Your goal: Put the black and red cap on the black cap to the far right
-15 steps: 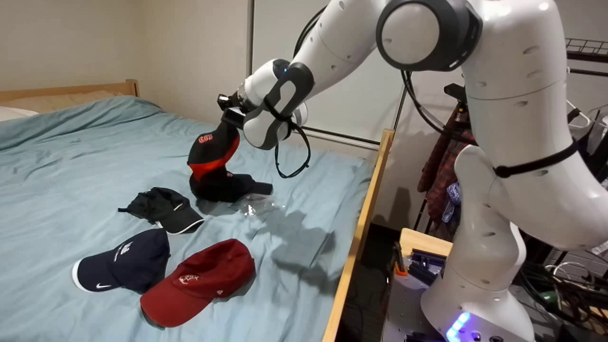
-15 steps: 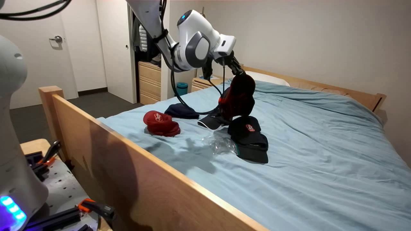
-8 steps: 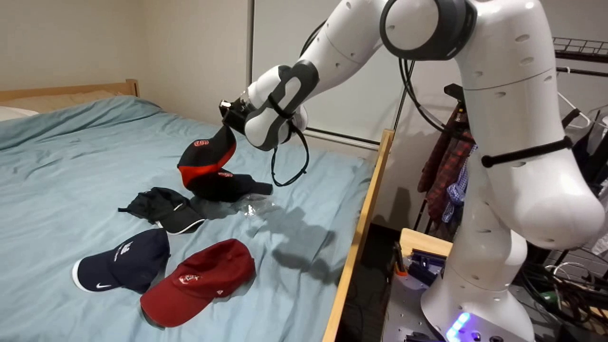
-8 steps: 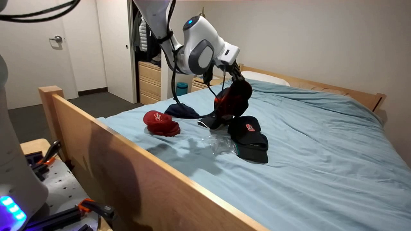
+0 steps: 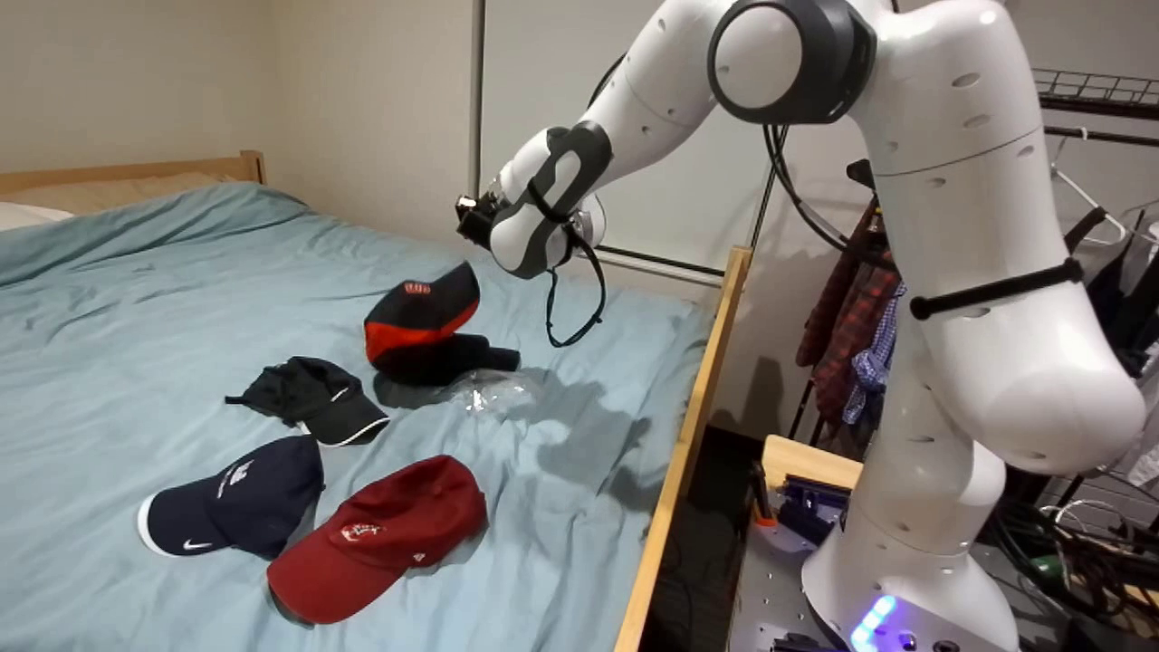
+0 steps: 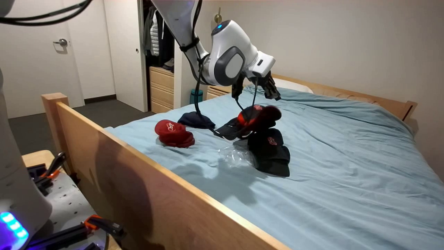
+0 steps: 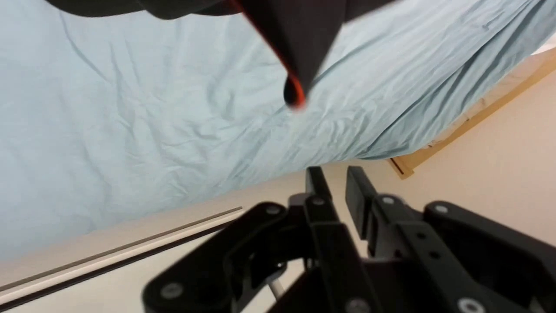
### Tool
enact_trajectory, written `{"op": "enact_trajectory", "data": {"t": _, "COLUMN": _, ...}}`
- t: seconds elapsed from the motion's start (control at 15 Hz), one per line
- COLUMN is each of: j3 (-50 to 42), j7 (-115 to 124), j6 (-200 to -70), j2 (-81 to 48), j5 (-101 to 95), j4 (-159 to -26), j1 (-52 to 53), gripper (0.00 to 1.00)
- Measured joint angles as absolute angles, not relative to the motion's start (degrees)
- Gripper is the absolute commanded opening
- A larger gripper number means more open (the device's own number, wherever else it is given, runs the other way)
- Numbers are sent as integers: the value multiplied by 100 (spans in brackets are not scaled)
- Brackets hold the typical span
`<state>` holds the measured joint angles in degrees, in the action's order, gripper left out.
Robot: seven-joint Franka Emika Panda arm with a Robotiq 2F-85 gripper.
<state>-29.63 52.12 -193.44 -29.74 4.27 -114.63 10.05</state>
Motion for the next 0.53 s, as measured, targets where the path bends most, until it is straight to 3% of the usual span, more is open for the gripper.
{"op": "enact_trajectory", "data": {"t": 0.47, "j3": -5277, "j7": 5522, "j6": -18492, "j2": -3453, "j5": 1151, "j4": -11443, "j1": 2599, "gripper": 95}}
{"op": "enact_trajectory", "data": {"t": 0.53, "j3": -5632, "j7": 5602, "j6": -18404, "j2": -3537, "j5": 1189, "j4": -11476, "j1": 2901, "gripper": 98}}
